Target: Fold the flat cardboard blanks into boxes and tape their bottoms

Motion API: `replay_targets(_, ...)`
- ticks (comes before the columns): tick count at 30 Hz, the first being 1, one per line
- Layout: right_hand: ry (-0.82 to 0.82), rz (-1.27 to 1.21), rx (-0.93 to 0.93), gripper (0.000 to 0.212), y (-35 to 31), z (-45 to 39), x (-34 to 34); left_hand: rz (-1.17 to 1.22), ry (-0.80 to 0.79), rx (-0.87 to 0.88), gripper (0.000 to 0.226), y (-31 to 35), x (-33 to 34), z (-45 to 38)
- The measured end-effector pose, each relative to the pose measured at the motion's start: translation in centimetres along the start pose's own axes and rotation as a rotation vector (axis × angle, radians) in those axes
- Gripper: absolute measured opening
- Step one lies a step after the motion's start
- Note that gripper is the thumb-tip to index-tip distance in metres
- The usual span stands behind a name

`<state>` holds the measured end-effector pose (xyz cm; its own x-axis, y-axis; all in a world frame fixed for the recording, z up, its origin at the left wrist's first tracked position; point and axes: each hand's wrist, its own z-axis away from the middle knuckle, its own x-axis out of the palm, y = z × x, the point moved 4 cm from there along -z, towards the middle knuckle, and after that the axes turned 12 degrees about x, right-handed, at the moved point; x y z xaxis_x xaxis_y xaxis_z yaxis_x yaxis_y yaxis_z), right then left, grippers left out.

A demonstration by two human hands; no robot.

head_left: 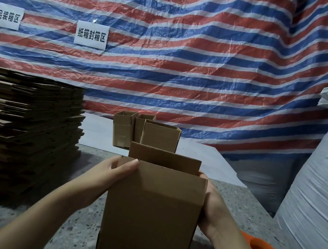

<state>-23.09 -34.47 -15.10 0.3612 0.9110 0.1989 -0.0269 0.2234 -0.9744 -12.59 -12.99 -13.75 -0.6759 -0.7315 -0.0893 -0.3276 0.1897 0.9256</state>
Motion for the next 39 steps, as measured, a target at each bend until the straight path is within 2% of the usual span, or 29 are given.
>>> replay_targets(5, -0.027, -0.004, -0.012, 0.029, -0.3, 0.4, 0.3, 0.084, 0.151, -0.02, 0.057, -0.4, 0.4, -0.2)
replay_targets(8, -0.014, -0.02, -0.023, 0.03, -0.1, 0.5, 0.2, 0.151, 0.181, -0.058, 0.066, -0.5, 0.3, -0.2)
replay_targets(10, 0.002, -0.06, 0.013, 0.035, 0.2, 0.6, 0.1, 0.145, 0.183, -0.065, 0.082, -0.5, 0.2, -0.3)
replay_targets(13, -0.051, -0.073, 0.054, 0.057, 0.4, 0.9, 0.0, 0.134, 0.126, -0.072, 0.102, -0.1, 0.2, -0.5)
replay_targets(15, -0.092, -0.038, 0.021, 0.051, 0.2, 1.0, 0.1, 0.139, 0.077, -0.078, 0.102, 0.2, 0.1, -0.7)
replay_targets(18, -0.117, 0.038, -0.015, 0.057, 0.1, 1.0, 0.1, 0.112, 0.034, -0.093, 0.106, 0.3, -0.2, -1.2)
replay_targets(24, -0.092, -0.004, -0.015, 0.06, -0.2, 1.2, 0.0, -0.205, -0.105, -0.023, 0.117, 1.7, -1.0, -2.6)
replay_targets(26, -0.095, -0.005, -0.004, 0.059, -0.1, 1.3, 0.0, -0.3, -0.16, 0.007, 0.105, 2.3, -1.0, -2.8)
replay_targets(28, -0.088, -0.013, 0.003, 0.055, -0.1, 1.3, -0.1, -0.463, -0.179, 0.072, 0.078, 2.9, -1.0, -2.9)
replay_targets(30, -0.083, -0.037, 0.006, 0.05, 0.0, 1.3, -0.2, -0.63, -0.145, 0.163, 0.051, 3.3, -1.1, -2.7)
replay_targets(33, -0.077, -0.051, 0.007, 0.035, 0.1, 1.5, -0.2, -0.742, -0.086, 0.242, 0.025, 3.5, -1.0, -2.1)
replay_targets(36, -0.052, -0.003, 0.008, 0.045, 0.2, 1.4, -0.3, -0.863, -0.084, 0.248, 0.015, 3.8, -0.4, -1.2)
replay_targets(39, -0.03, 0.034, 0.009, 0.047, 0.3, 1.3, -0.3, -1.04, -0.094, 0.301, 0.017, 5.0, 0.5, -0.4)
